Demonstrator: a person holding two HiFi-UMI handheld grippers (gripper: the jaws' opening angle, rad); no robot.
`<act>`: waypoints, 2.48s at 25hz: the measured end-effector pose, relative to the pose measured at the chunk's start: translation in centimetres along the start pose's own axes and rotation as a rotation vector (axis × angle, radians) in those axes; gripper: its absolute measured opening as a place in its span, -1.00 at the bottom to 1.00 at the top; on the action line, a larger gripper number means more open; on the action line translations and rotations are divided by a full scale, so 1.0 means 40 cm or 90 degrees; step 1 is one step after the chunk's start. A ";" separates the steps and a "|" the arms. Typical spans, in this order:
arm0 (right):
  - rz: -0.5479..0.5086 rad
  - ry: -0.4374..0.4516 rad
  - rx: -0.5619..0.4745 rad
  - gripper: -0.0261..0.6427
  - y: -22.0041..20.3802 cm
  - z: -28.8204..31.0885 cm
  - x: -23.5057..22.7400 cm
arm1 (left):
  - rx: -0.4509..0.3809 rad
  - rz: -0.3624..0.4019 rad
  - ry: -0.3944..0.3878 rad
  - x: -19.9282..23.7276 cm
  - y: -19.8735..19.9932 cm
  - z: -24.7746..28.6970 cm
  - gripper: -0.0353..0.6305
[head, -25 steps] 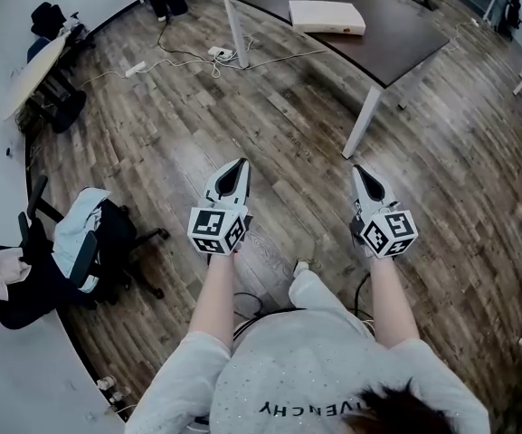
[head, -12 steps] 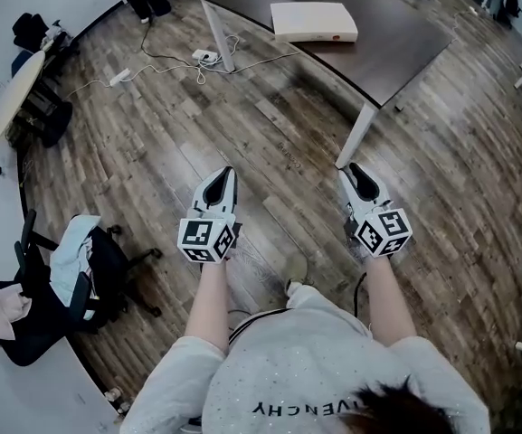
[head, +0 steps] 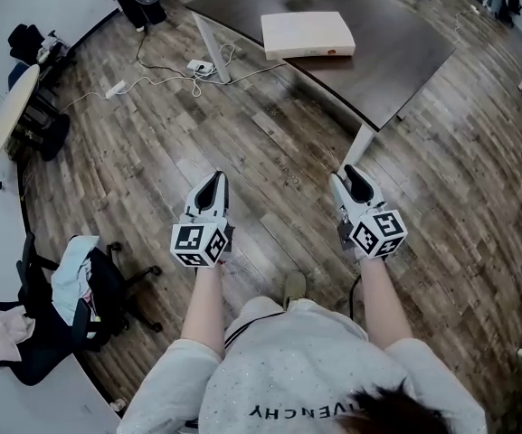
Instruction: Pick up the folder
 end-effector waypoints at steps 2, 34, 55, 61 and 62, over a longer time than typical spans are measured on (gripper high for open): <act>0.003 0.003 0.003 -0.41 0.003 0.016 -0.016 | -0.003 -0.004 -0.001 -0.001 -0.004 0.027 -0.89; 0.083 -0.058 0.032 -0.33 -0.005 0.635 -0.173 | 0.040 -0.034 -0.106 0.342 0.001 0.631 -0.89; 0.324 -0.141 -0.045 -0.07 -0.073 1.133 -0.308 | 0.075 -0.019 -0.244 0.545 -0.043 1.059 -0.89; 0.464 -0.157 -0.099 0.07 -0.122 1.240 -0.367 | 0.066 -0.009 -0.269 0.567 -0.057 1.147 -0.89; 0.492 -0.155 -0.110 0.10 -0.126 1.259 -0.381 | 0.065 -0.009 -0.270 0.572 -0.064 1.162 -0.89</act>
Point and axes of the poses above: the fingertips, and each gripper's own axes: z forward along the fingers, x to its left, y out of its top, the point moved 3 cm from there along -z, backward along the fingers, and after that the axes turned 1 degree about y, right-handed, at the moved point
